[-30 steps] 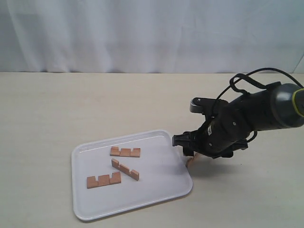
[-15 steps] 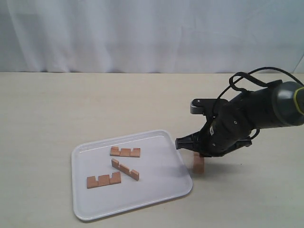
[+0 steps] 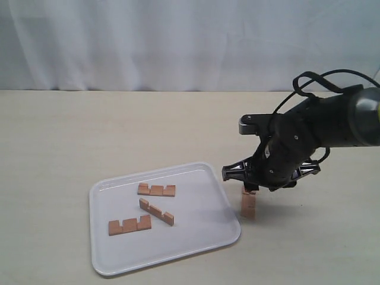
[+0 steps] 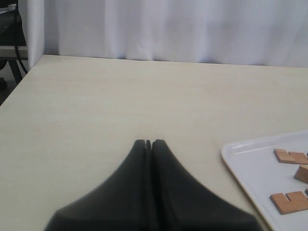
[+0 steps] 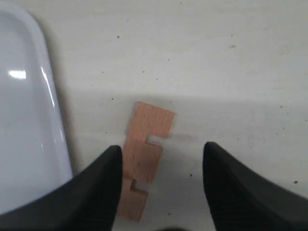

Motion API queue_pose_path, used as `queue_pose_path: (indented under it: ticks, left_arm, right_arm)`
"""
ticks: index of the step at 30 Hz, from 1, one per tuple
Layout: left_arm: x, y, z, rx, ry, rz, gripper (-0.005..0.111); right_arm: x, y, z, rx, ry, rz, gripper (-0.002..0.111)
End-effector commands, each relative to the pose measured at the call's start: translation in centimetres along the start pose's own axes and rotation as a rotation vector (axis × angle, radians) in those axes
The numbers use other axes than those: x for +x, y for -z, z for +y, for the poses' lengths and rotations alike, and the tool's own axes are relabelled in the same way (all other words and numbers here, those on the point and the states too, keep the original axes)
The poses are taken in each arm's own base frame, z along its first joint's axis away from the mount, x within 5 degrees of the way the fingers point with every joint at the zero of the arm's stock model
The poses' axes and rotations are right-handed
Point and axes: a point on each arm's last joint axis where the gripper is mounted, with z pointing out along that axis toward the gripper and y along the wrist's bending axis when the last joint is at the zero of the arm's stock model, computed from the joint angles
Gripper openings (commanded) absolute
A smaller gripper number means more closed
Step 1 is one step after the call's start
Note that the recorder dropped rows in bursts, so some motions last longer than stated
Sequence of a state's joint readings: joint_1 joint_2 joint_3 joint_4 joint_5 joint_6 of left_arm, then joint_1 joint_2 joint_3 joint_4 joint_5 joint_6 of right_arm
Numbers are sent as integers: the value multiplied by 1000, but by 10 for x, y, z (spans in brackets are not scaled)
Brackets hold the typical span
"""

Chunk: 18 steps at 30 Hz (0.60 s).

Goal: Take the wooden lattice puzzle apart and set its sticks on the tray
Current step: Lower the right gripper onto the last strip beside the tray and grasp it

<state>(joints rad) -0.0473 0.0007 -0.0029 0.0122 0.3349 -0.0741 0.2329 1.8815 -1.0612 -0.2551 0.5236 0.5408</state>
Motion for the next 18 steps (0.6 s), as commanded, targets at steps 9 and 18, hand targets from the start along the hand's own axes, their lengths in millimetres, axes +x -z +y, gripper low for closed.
queue_pose_path:
  ticks: [9,18]
  left_arm:
    - [0,0,0,3,-1,-9,0]
    - [0,0,0,3,-1,-9,0]
  right_arm:
    - [5,-27,4,7,-46,66,54]
    - [5,-30,6,-14,-73,61,54]
